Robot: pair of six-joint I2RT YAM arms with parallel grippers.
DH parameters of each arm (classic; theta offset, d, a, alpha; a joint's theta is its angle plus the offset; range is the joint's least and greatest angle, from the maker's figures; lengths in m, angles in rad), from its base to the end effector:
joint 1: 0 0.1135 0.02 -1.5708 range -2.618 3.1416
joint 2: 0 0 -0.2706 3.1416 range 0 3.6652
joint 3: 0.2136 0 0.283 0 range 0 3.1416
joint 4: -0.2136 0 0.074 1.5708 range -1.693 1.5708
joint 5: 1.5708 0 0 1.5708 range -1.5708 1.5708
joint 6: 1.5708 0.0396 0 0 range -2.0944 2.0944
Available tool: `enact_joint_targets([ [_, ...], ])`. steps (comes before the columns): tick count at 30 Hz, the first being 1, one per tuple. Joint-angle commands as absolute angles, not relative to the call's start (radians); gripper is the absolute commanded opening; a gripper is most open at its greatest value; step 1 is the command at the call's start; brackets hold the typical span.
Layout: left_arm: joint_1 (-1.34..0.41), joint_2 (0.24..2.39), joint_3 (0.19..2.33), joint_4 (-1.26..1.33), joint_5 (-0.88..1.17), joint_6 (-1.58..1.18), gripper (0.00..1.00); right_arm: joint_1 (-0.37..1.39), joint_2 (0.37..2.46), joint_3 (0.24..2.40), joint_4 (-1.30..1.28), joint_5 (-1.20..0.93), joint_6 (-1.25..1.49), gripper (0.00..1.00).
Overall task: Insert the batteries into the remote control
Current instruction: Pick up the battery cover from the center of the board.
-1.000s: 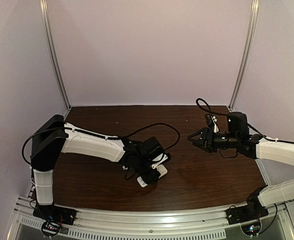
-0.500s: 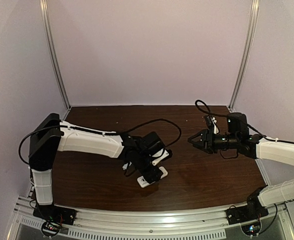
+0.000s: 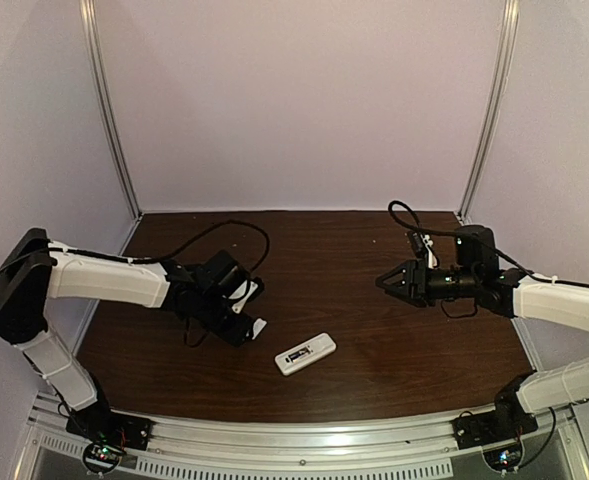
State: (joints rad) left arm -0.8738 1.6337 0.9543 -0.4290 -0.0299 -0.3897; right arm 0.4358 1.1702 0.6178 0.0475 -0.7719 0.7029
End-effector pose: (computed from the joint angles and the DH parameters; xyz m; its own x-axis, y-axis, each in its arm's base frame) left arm 0.2195 -0.2604 0.1548 -0.8193 0.3872 -0.4228 0.4828 0.8637 -0.1447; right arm 0.2340 0.1394 0.2191 -0.8879 0.0976 -0.4497 -0.3696 0.4310 0.8232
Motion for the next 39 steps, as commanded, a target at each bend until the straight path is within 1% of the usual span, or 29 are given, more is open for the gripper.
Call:
enact_joint_targets([
  [1, -0.864, 1.647, 0.927, -0.373, -0.016, -0.420, 0.39, 0.430, 1.170, 0.634, 0.043, -0.788, 0.685, 0.58],
  [9, -0.864, 1.706, 0.949, -0.334, -0.011, -0.399, 0.31, 0.430, 1.171, 0.624, 0.049, -0.792, 0.696, 0.57],
  [16, -0.864, 1.752, 0.979, -0.321, -0.008, -0.382, 0.28, 0.430, 1.167, 0.622, 0.043, -0.793, 0.695, 0.57],
  [25, -0.859, 1.774, 0.974, -0.321, -0.012, -0.382, 0.18, 0.430, 1.173, 0.623, 0.041, -0.797, 0.691, 0.56],
  [32, -0.851, 1.796, 0.985, -0.323, -0.025, -0.380, 0.15, 0.430, 1.171, 0.624, 0.038, -0.801, 0.689, 0.56],
  [36, -0.851, 1.794, 0.993, -0.319, -0.005, -0.363, 0.10, 0.430, 1.169, 0.623, 0.032, -0.800, 0.684, 0.56],
  [39, -0.851, 1.763, 0.996, -0.316, 0.030, -0.352, 0.03, 0.430, 1.169, 0.624, 0.032, -0.801, 0.679, 0.55],
])
